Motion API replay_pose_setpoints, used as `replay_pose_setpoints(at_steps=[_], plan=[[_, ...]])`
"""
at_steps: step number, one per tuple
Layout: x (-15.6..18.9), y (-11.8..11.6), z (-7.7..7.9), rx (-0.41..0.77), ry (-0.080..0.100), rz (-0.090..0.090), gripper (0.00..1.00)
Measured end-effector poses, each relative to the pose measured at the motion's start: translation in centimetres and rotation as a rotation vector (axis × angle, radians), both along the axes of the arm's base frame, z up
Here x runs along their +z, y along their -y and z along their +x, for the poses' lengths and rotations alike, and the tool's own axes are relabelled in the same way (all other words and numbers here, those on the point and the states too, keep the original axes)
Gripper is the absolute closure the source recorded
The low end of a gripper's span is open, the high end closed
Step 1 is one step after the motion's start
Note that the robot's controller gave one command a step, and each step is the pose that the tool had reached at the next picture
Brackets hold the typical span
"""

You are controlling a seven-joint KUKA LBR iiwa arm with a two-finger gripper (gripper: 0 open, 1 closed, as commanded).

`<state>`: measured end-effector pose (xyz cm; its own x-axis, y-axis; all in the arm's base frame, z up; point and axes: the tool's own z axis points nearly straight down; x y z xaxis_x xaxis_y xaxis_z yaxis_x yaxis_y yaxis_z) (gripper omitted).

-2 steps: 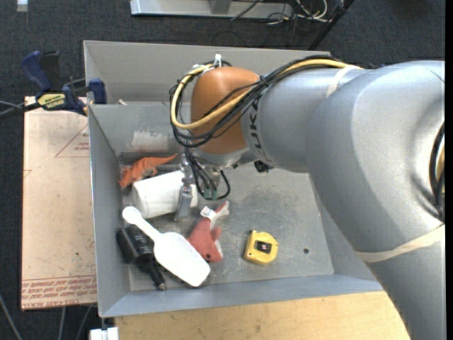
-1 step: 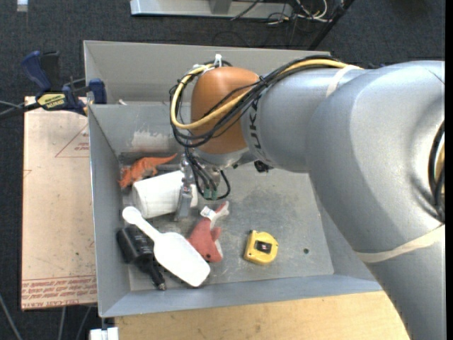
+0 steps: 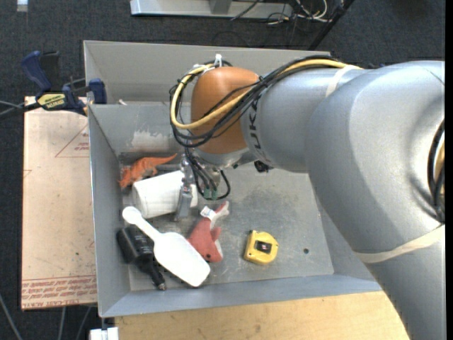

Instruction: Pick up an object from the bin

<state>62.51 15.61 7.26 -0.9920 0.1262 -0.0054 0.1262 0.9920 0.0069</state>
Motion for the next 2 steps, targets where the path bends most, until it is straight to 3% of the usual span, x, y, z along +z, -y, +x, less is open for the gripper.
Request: replay_pose_setpoints(at_steps=[2], plan=[[0.0,0.01,0.0,0.0,0.0,0.0,1.0]])
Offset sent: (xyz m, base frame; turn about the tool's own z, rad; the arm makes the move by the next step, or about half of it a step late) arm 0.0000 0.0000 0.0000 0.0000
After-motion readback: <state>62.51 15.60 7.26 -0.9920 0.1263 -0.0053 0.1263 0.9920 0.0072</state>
